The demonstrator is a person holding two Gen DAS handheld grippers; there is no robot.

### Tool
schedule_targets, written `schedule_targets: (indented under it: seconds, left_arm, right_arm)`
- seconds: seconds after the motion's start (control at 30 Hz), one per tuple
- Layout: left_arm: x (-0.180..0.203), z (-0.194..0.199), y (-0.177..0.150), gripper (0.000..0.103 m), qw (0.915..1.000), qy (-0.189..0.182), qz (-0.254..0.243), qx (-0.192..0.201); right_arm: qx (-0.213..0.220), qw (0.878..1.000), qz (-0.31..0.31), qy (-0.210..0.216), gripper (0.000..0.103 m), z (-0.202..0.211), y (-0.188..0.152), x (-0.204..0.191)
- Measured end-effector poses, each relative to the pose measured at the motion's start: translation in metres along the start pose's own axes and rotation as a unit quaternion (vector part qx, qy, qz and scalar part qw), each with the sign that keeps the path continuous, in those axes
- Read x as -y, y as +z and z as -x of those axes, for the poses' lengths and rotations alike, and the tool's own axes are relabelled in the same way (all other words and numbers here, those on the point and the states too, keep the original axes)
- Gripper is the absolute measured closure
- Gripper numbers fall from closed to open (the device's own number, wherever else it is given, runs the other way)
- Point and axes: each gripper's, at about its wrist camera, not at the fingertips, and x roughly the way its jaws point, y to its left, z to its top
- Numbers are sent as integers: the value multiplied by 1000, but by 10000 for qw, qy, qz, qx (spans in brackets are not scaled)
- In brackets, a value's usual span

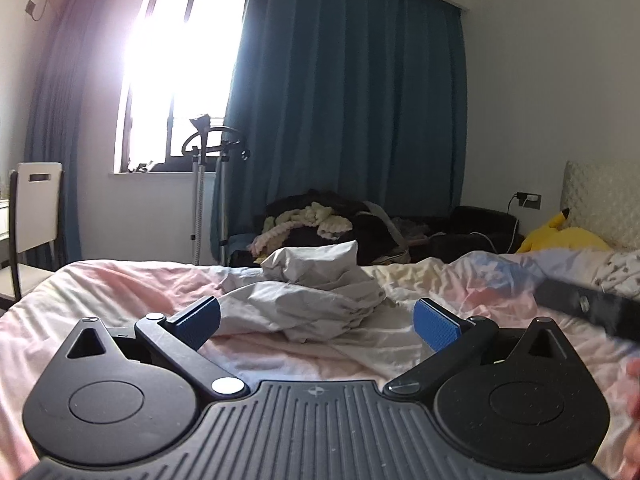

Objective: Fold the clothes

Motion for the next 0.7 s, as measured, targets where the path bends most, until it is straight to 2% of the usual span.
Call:
schedule_targets:
  seconds: [0.07, 0.23, 0.37, 0.47, 0.53, 0.6, 0.7]
  left_arm:
    - [4, -15, 9, 0, 9999, 1, -128, 9]
    - [1, -60, 23, 0, 10000, -15, -43, -29]
    - [-15, -92, 14, 0, 10000, 70, -65, -11]
    - [-31, -107, 0, 0, 9999, 88, 142, -40]
    - [-42, -117, -9, 0, 9995, 97, 262, -174]
    - [-53, -127, -15, 0, 9989, 116, 364, -276]
    - [-66, -136, -24, 0, 9991, 293, 281, -152]
  right_arm:
    - [33, 10000, -6, -76, 0, -2, -1, 2]
    - [-23, 9997, -144, -175, 0, -19, -4, 8]
    - [-440, 9987, -252, -61, 1, -58, -11, 12]
    - [-764, 9966, -303, 76, 11, -90, -18, 14]
    - [-939, 9948, -377, 68, 23, -114, -22, 17]
    - [-1184, 9915, -537, 34, 28, -145, -28, 23]
    - [-1447, 9870, -700, -71, 31, -200, -32, 30]
